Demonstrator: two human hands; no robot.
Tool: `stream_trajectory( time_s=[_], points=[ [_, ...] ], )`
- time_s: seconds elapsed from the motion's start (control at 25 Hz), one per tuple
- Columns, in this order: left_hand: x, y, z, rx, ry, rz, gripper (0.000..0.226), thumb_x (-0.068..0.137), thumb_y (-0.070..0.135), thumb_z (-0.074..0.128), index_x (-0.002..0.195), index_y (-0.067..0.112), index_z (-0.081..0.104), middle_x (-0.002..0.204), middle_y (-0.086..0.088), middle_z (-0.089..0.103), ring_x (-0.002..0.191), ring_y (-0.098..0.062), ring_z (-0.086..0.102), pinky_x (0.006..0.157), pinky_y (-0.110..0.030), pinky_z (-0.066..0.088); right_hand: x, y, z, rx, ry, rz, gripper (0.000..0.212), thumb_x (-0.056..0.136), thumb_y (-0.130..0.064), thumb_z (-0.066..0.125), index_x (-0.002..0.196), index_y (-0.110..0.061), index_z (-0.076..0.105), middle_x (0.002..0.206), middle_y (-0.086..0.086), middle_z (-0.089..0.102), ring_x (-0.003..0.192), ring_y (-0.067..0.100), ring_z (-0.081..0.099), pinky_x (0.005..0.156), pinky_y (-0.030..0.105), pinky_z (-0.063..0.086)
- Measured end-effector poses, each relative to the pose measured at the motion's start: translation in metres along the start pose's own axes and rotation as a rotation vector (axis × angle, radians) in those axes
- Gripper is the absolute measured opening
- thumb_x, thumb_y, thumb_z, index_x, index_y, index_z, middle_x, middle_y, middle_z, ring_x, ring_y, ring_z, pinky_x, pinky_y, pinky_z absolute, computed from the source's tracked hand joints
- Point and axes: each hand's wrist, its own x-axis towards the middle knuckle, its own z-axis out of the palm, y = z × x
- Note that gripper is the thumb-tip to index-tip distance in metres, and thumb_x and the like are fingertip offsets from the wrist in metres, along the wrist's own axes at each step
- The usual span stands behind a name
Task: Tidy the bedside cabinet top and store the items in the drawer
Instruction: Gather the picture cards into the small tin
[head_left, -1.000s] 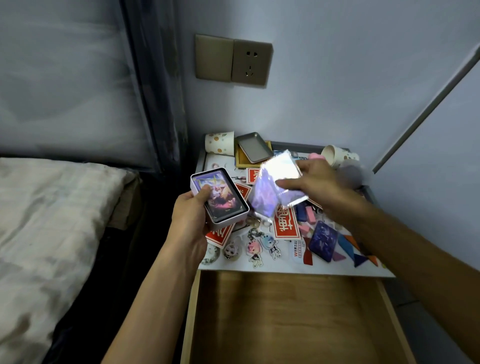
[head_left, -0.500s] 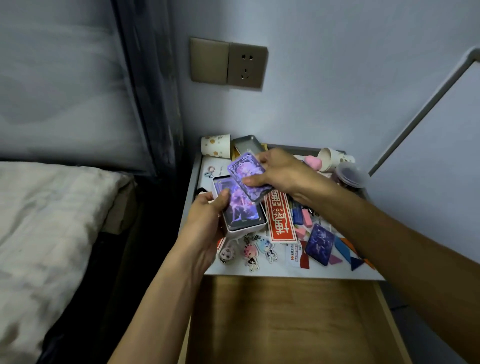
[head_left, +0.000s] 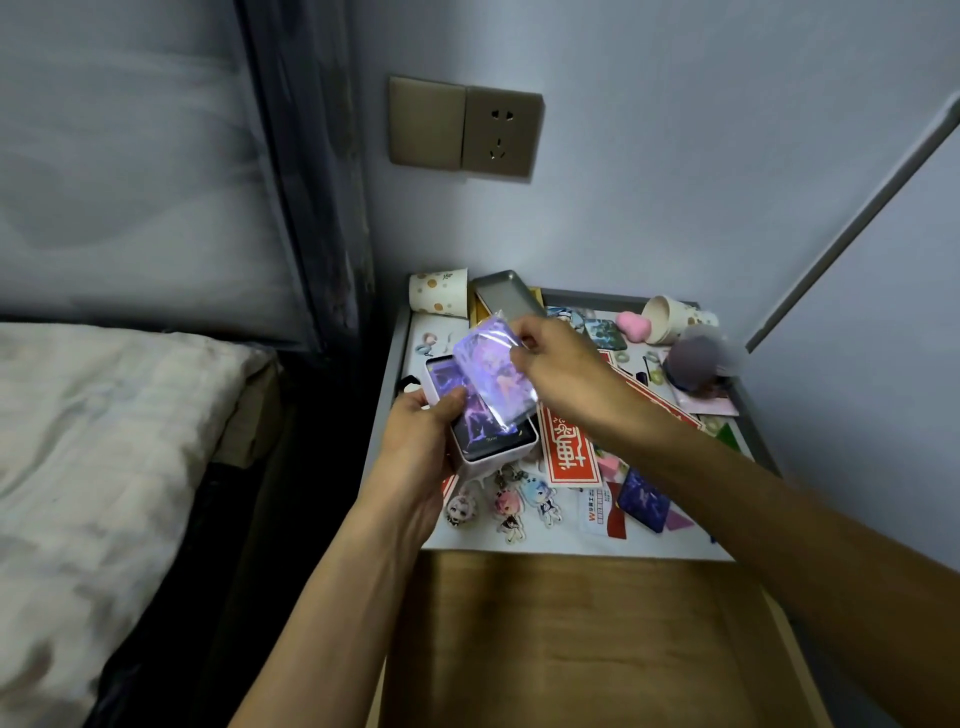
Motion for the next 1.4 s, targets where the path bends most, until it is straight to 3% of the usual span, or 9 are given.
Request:
stream_trajectory(
  time_s=[0.16,0.36,0.56,0.64,0.72,0.84,0.92,1.12,1.4],
  points=[
    [0.001,-0.002,-0.002,0.006,0.029,0.018,0.020,0.099,0.005,0.051,0.116,-0.004,0.055,0.065,-0.005,0.071,0.050,-0.015,0.068,0.041,-0.026,0.053,-0.005,-0.002,-0.006,-0.047,-0.018,0.054,0.013,0.094,-0.020,0.061,0.086,-0.014,0.069,0.082,-0.001,0.068,0.075,0.014,0.063,0.064,0.026,0.046],
    [-0.002,0.000,-0.001,-0.035,-0.032,-0.018,0.010,0.098,0.004,0.052,0.102,0.000,0.060,0.070,-0.009,0.073,0.057,-0.019,0.071,0.048,-0.031,0.058,-0.007,-0.001,-0.001,-0.052,-0.076,0.082,0.008,0.090,-0.023,0.066,0.090,-0.015,0.066,0.063,-0.004,0.060,0.052,0.007,0.054,0.051,0.021,0.040],
    [-0.002,0.000,-0.001,-0.038,-0.019,-0.011,0.017,0.096,0.006,0.055,0.110,-0.004,0.058,0.076,-0.014,0.072,0.058,-0.020,0.070,0.047,-0.031,0.056,-0.008,0.002,0.006,-0.106,-0.019,0.050,0.011,0.088,-0.026,0.069,0.093,-0.018,0.063,0.065,-0.003,0.063,0.044,0.003,0.055,0.043,0.016,0.041],
    [0.000,-0.001,-0.001,-0.025,0.005,-0.004,0.023,0.096,0.007,0.056,0.116,-0.006,0.056,0.081,-0.016,0.070,0.058,-0.021,0.070,0.048,-0.032,0.058,-0.010,0.001,0.008,-0.153,0.035,0.006,0.026,0.085,-0.029,0.072,0.107,-0.019,0.062,0.083,-0.003,0.064,0.060,0.004,0.060,0.050,0.017,0.047],
    [0.000,-0.001,-0.001,-0.048,0.015,0.004,0.022,0.097,0.005,0.054,0.115,-0.006,0.056,0.075,-0.014,0.070,0.055,-0.020,0.069,0.047,-0.032,0.057,-0.016,0.001,0.011,-0.286,0.075,-0.121,0.050,0.082,-0.036,0.073,0.127,-0.021,0.056,0.114,-0.002,0.058,0.089,0.008,0.056,0.073,0.022,0.049],
    [-0.003,0.002,-0.001,-0.081,-0.005,0.006,0.019,0.098,0.004,0.051,0.113,-0.007,0.058,0.068,-0.013,0.070,0.050,-0.018,0.067,0.043,-0.027,0.053,-0.027,0.005,0.015,-0.371,-0.028,-0.303,0.069,0.084,-0.042,0.069,0.145,-0.023,0.042,0.144,-0.006,0.036,0.123,0.006,0.036,0.098,0.018,0.027],
    [-0.004,0.002,-0.002,-0.072,-0.002,-0.005,0.023,0.098,0.004,0.051,0.115,-0.010,0.058,0.073,-0.015,0.069,0.050,-0.018,0.067,0.043,-0.026,0.052,-0.031,0.011,0.018,-0.423,-0.113,-0.340,0.072,0.089,-0.044,0.063,0.150,-0.022,0.032,0.154,-0.008,0.026,0.137,0.006,0.019,0.105,0.019,0.014],
    [-0.002,-0.004,-0.004,-0.036,0.020,0.008,0.029,0.098,0.005,0.053,0.117,-0.016,0.058,0.080,-0.018,0.069,0.056,-0.019,0.068,0.056,-0.028,0.058,-0.030,0.020,0.021,-0.433,-0.156,-0.359,0.070,0.094,-0.044,0.054,0.153,-0.023,0.023,0.160,-0.010,0.016,0.142,0.002,0.008,0.108,0.018,0.005],
    [-0.006,-0.002,-0.002,-0.040,-0.016,-0.007,0.019,0.098,0.008,0.053,0.107,-0.007,0.061,0.064,-0.007,0.071,0.053,-0.014,0.067,0.048,-0.022,0.054,-0.030,0.030,0.024,-0.475,-0.142,-0.379,0.070,0.096,-0.045,0.050,0.154,-0.021,0.020,0.161,-0.008,0.013,0.143,0.004,0.005,0.107,0.017,0.001]
  ],
)
